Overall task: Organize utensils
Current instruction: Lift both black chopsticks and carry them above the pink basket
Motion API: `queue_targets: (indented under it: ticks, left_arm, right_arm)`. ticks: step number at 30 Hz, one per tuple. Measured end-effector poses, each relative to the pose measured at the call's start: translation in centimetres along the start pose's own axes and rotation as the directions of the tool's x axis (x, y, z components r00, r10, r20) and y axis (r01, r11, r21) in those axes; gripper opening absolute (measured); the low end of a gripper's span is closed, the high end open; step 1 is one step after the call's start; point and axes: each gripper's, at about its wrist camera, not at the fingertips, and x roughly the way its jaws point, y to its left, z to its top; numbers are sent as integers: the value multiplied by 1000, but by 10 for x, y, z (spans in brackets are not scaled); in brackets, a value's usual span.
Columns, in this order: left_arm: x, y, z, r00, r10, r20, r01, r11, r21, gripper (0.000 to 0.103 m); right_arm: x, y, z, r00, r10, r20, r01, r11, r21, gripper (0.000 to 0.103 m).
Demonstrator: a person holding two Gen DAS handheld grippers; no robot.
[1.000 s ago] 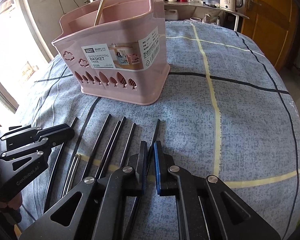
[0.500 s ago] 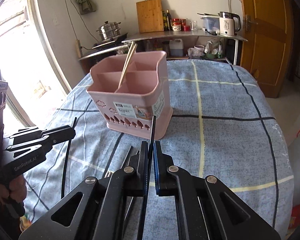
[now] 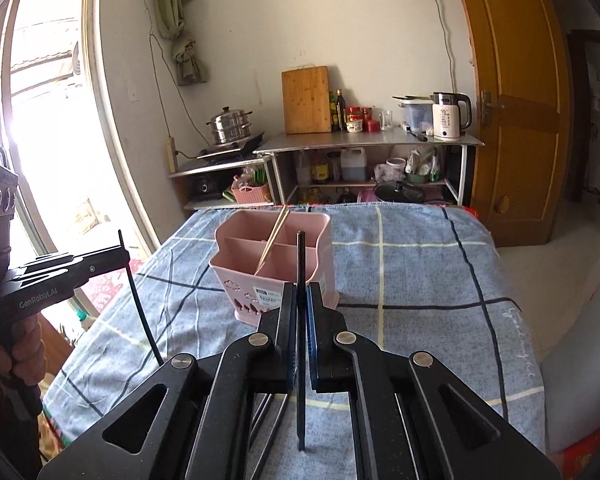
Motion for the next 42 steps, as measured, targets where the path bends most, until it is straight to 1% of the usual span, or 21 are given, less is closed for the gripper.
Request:
queue_targets:
  ticks: [6, 12, 21, 24, 31, 36, 42]
  left_arm:
    - [-8, -3, 8, 1000, 3, 27, -3, 1000, 6, 5]
    - [-15, -6, 17, 999, -1, 45, 0, 1000, 21, 5]
    - [-14, -5, 34, 999, -36, 36, 35, 999, 18, 5]
    - [-12, -2, 45, 998, -53, 37, 53, 999, 5, 5]
    - [-11, 7, 80, 997, -52, 59, 52, 999, -12, 5]
    - [-12, 11, 106, 995, -39, 92, 40, 999, -14, 5]
    - [-8, 18, 130, 991, -25, 131, 29, 999, -25, 5]
  right_arm:
    - [-12, 1, 6, 999, -2, 35, 3, 1000, -5, 4]
    - [-17, 2, 14, 999, -3, 51, 5, 1000, -22, 4]
    - [-16, 11, 28, 998, 34, 59, -31, 998, -48, 4]
    - [-13, 15, 37, 997, 50, 67, -46, 998, -52, 4]
    - [-4, 25, 71, 989, 89, 115, -83, 995, -55, 4]
    - [5, 29, 94, 981, 118, 155, -112, 993, -44, 4]
    - [23, 33, 115, 975, 122, 187, -118, 993, -32, 4]
